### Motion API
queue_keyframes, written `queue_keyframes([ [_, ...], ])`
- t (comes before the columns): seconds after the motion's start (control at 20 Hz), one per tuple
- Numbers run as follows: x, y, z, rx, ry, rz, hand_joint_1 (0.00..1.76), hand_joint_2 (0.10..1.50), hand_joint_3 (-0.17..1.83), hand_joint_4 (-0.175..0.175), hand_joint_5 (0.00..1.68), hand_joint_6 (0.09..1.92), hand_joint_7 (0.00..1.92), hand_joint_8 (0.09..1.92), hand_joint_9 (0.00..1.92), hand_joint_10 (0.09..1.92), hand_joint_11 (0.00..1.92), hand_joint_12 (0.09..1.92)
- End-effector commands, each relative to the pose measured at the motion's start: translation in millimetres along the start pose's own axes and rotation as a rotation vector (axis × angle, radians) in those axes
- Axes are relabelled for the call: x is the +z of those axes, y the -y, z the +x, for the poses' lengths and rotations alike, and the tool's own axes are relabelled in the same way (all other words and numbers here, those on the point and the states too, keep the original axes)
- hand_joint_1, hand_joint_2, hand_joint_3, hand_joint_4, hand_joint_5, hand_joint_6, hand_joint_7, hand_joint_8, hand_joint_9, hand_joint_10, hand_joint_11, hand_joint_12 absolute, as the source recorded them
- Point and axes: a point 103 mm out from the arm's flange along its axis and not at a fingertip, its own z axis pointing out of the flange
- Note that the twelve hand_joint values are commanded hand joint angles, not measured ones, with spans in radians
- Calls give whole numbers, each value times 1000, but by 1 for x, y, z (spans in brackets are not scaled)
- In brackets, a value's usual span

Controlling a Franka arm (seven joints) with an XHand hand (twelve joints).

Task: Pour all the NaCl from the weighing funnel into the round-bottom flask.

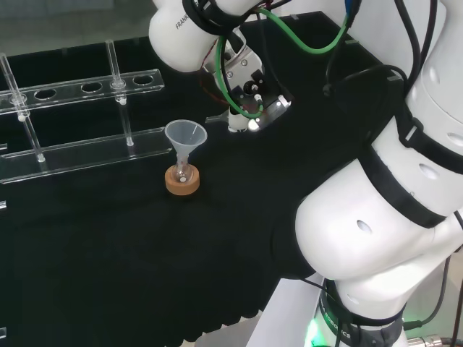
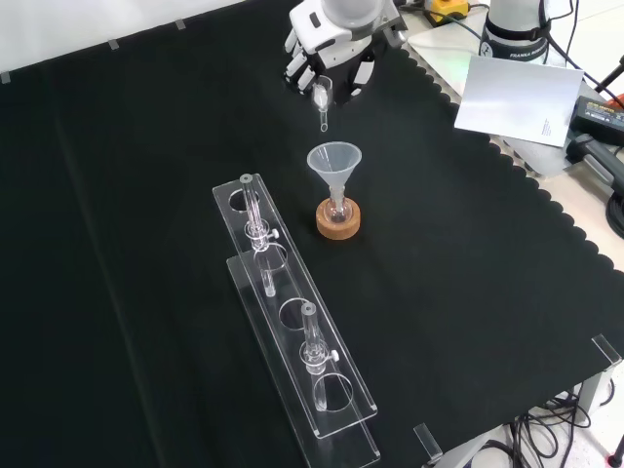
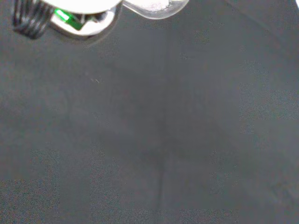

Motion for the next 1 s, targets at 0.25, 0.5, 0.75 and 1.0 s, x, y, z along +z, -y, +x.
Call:
queue_keyframes([
  [0.25,-4,-4,12,-19,53,10,1136,670,579,175,1352,496,775,614,1225,163,1027,914],
  [0.5,-5,-8,15,-16,74,28,1136,669,580,175,1351,498,768,612,1213,154,1020,915],
  [0.75,-7,-11,18,-18,92,31,1136,669,581,175,1351,499,763,611,1207,149,1016,917],
  [1.0,-11,-12,20,-14,126,33,1136,669,582,175,1350,501,761,611,1205,147,1014,919],
])
